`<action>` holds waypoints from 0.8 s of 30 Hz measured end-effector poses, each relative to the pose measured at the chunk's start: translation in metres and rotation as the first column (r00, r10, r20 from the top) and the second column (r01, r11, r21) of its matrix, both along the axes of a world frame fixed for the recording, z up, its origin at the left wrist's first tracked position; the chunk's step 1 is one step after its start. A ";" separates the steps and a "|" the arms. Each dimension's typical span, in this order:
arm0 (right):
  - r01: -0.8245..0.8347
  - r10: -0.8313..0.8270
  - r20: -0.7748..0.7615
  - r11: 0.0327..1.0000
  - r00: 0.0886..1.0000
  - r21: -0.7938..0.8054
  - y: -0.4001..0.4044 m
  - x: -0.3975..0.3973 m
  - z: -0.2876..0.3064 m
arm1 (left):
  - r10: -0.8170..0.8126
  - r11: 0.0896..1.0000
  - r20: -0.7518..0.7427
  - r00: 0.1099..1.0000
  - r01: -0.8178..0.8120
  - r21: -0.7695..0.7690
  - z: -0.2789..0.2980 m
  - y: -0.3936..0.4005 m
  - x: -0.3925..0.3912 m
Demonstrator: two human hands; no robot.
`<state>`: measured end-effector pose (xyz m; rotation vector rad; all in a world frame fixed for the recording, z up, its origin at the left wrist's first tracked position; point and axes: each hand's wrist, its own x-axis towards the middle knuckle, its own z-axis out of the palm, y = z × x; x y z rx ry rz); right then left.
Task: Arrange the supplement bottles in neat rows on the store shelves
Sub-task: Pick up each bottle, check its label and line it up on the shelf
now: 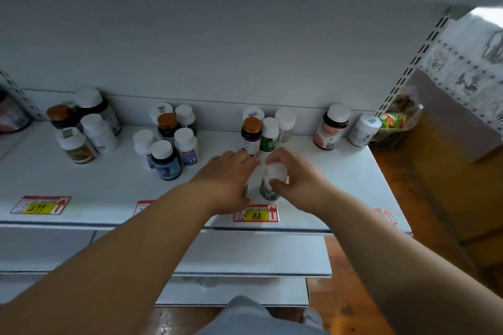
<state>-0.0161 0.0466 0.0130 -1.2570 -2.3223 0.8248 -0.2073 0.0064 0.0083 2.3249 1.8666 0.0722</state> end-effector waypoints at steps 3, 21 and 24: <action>-0.010 0.001 0.093 0.995 0.996 0.100 -0.003 -0.005 -0.012 | 0.024 1.000 0.004 1.000 -0.024 -0.017 -0.004 0.004 0.003; -0.068 0.057 0.078 0.986 0.995 0.150 -0.017 -0.014 -0.017 | 0.079 0.996 0.053 0.996 -0.081 0.035 -0.003 0.002 0.006; -0.078 0.060 0.100 0.980 0.993 0.185 -0.018 -0.007 -0.010 | 0.039 0.988 -0.011 0.999 -0.037 0.148 0.003 -0.003 0.010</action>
